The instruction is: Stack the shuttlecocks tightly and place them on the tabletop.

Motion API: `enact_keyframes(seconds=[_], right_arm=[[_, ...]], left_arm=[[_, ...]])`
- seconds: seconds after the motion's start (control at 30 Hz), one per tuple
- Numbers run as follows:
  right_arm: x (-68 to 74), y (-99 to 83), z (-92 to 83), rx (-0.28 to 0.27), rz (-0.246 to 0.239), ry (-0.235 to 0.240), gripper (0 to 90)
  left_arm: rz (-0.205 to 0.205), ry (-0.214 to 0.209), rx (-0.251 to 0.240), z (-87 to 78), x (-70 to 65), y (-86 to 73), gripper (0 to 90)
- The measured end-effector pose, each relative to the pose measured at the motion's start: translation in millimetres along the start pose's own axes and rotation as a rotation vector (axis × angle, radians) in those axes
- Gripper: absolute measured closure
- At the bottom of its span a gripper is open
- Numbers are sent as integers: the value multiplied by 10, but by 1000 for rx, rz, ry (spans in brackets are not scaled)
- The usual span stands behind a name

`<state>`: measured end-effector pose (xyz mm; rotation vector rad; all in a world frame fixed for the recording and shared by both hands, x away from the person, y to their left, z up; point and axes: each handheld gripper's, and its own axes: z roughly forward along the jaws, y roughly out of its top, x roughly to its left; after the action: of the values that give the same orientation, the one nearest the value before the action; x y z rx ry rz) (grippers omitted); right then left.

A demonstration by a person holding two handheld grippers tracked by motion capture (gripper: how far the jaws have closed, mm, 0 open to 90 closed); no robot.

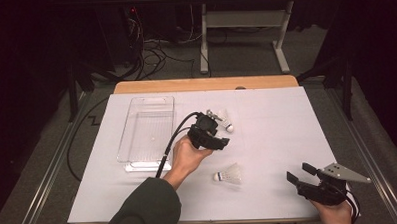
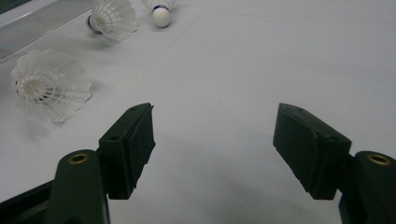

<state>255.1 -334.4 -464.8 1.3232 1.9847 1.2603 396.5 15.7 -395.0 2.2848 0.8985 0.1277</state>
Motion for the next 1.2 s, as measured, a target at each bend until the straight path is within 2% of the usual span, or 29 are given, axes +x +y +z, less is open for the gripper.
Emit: enact_keyframes(seconds=[0.63,0.9,1.2], right_arm=[[5,-1,1,3,-6,1,296],[5,-1,2,4,-5,1,296],[-4,-4,-9,-1,-5,1,296]], left_arm=[[-16,16,-13,-148,44,-181,414],[-7,33,-30,-222,48,-245,416],[-18,30,-32,-234,44,-324,404]])
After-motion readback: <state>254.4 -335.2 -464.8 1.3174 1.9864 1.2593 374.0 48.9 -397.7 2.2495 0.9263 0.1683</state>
